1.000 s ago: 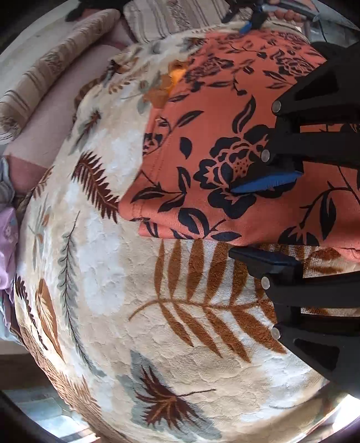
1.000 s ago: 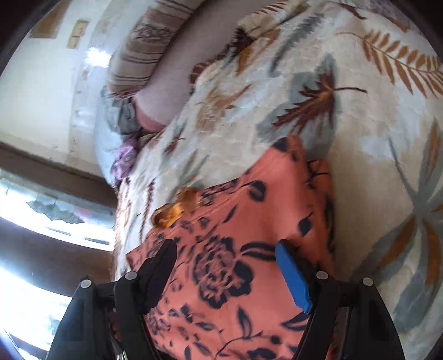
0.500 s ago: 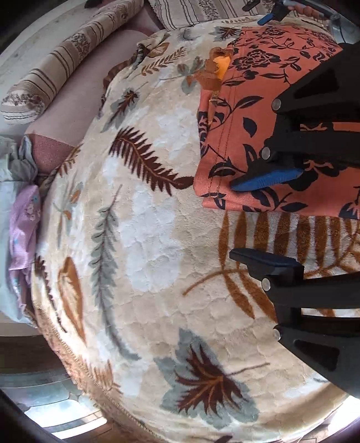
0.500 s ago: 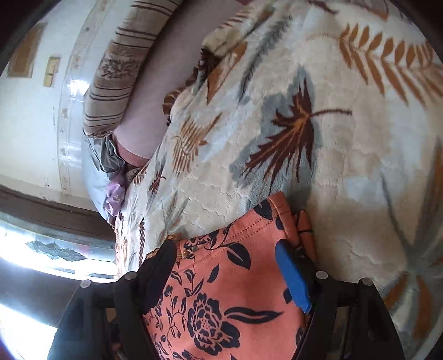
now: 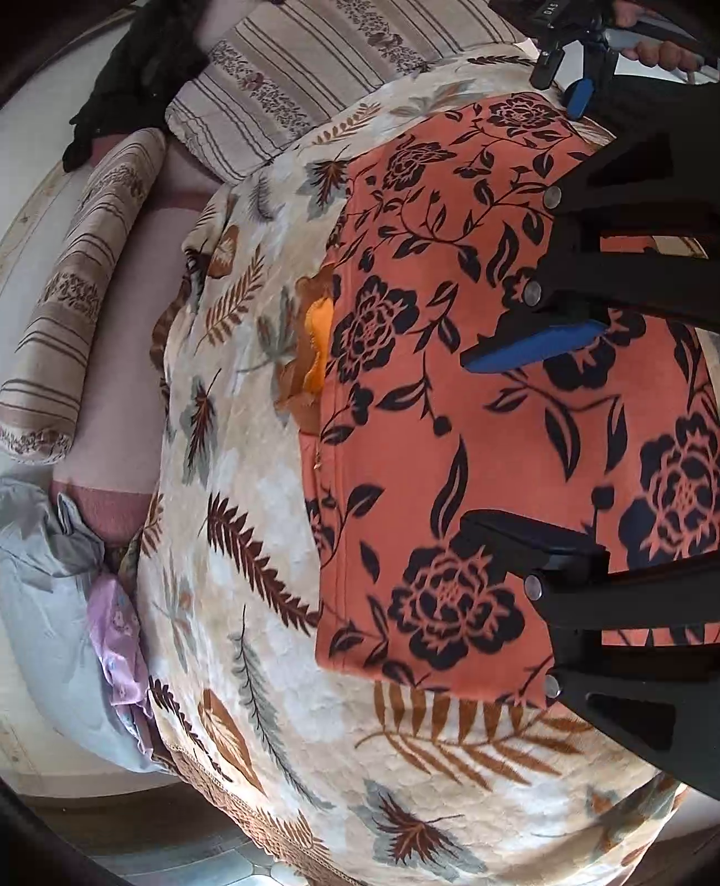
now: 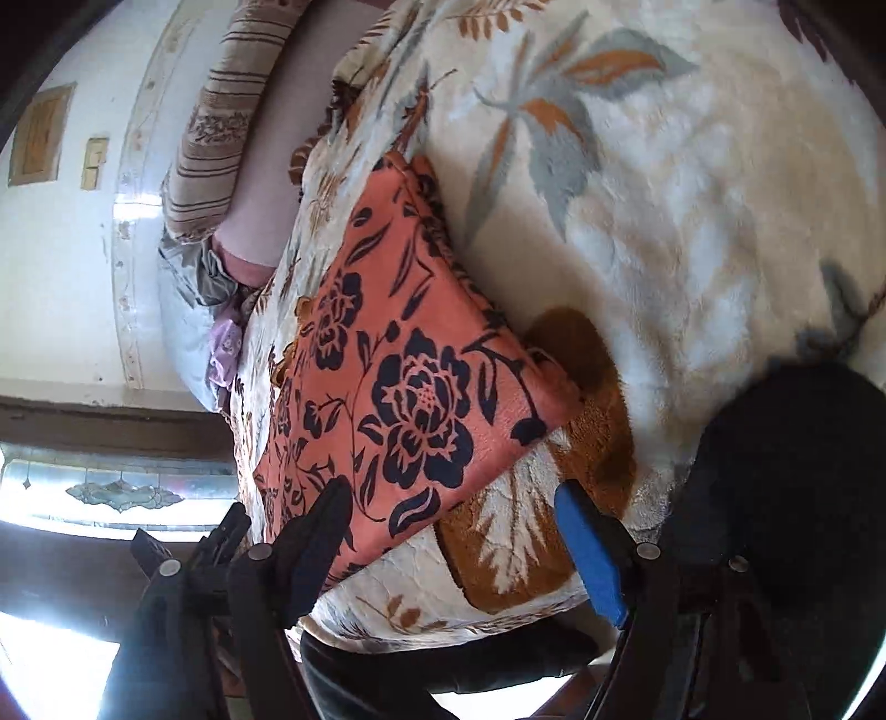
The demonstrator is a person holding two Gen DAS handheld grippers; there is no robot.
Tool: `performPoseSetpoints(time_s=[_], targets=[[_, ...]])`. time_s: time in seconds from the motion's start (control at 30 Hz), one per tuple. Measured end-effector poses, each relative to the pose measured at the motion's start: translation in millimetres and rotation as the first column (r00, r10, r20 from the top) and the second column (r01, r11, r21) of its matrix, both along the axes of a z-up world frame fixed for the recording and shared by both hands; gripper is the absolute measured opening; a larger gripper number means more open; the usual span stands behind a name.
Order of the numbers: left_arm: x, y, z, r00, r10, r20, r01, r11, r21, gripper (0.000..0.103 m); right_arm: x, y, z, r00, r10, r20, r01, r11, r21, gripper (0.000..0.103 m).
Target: Fold small clothes
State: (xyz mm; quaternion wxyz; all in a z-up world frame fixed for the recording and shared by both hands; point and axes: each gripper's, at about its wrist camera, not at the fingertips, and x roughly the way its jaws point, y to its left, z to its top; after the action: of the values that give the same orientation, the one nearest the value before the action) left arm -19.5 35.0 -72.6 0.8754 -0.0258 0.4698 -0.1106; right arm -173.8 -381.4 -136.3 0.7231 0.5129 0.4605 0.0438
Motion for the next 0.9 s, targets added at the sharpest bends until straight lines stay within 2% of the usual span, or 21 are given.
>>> performPoseSetpoints(time_s=[0.07,0.13,0.17,0.2,0.23,0.33,0.4,0.43,0.47,0.53,0.57,0.6,0.67,0.77,0.9], targets=[[-1.2,-11.8,-8.3,1.0,-0.003,-0.006,0.003,1.0,0.026,0.052,5.7,-1.9,-4.8,0.999,-0.051,0.008,0.051,0.998,0.024,0.079],[3.7,-19.0,-24.9,0.998,0.002,-0.062,0.002,0.998,0.057,0.052,11.4,-6.3,-7.8,0.995,-0.098,0.031,0.098,0.995,0.016,0.075],[6.3,-20.4,-34.4,0.995,0.014,-0.096,-0.008,0.997,0.072,0.052,12.8,-8.6,-10.7,0.993,-0.116,0.013,0.116,0.993,0.002,0.06],[6.9,-20.2,-40.0,0.994,0.023,-0.104,-0.015,0.997,0.077,0.052,13.2,-10.5,-11.9,0.993,-0.117,-0.003,0.117,0.993,-0.008,0.016],[5.4,-20.8,-39.9,0.996,0.025,-0.088,-0.018,0.997,0.081,0.052,12.6,-10.9,-7.7,0.995,-0.102,0.012,0.102,0.995,-0.019,0.009],[4.4,-21.2,-34.0,0.994,0.025,-0.105,-0.015,0.995,0.101,0.052,3.1,2.0,37.5,0.996,-0.029,0.085,0.049,0.969,-0.242,0.009],[2.5,-18.6,-26.0,0.995,0.04,-0.094,-0.032,0.996,0.081,0.052,5.8,9.9,43.0,0.998,0.026,0.065,-0.005,0.951,-0.309,0.009],[2.4,-18.5,-23.3,0.996,0.043,-0.08,-0.037,0.997,0.067,0.052,10.8,10.3,32.0,0.998,0.054,0.021,-0.044,0.947,-0.318,0.01],[3.1,-20.4,-23.3,0.997,0.039,-0.072,-0.034,0.997,0.067,0.052,15.5,8.3,15.2,0.997,0.064,-0.03,-0.07,0.957,-0.282,0.014],[7.7,-29.3,-39.7,0.993,0.018,-0.115,-0.002,0.99,0.142,0.053,7.5,-7.0,-0.3,1.0,0.016,-0.014,-0.018,0.99,-0.137,0.019],[6.9,-31.3,-46.3,0.995,0.006,-0.103,0.011,0.986,0.163,0.055,4.1,-12.7,2.3,1.0,0.02,-0.006,-0.021,0.993,-0.113,0.028],[4.5,-32.2,-46.5,0.997,0.003,-0.072,0.01,0.985,0.172,0.056,1.4,-17.3,7.3,1.0,0.026,0.002,-0.025,0.992,-0.12,0.048],[3.8,-33.1,-45.9,0.997,0.009,-0.07,0.003,0.984,0.179,0.056,-10.5,-33.9,23.9,0.998,-0.021,0.056,0.029,0.988,-0.151,0.082],[4.4,-32.8,-46.8,0.997,0.015,-0.071,-0.003,0.984,0.176,0.057,-5.9,-61.6,40.4,0.993,-0.032,0.111,0.046,0.991,-0.123,0.084],[3.4,-33.7,-47.7,0.998,0.012,-0.058,-0.001,0.983,0.182,0.057,57.1,-70.4,50.6,0.984,0.085,0.16,-0.064,0.99,-0.129,0.084]])
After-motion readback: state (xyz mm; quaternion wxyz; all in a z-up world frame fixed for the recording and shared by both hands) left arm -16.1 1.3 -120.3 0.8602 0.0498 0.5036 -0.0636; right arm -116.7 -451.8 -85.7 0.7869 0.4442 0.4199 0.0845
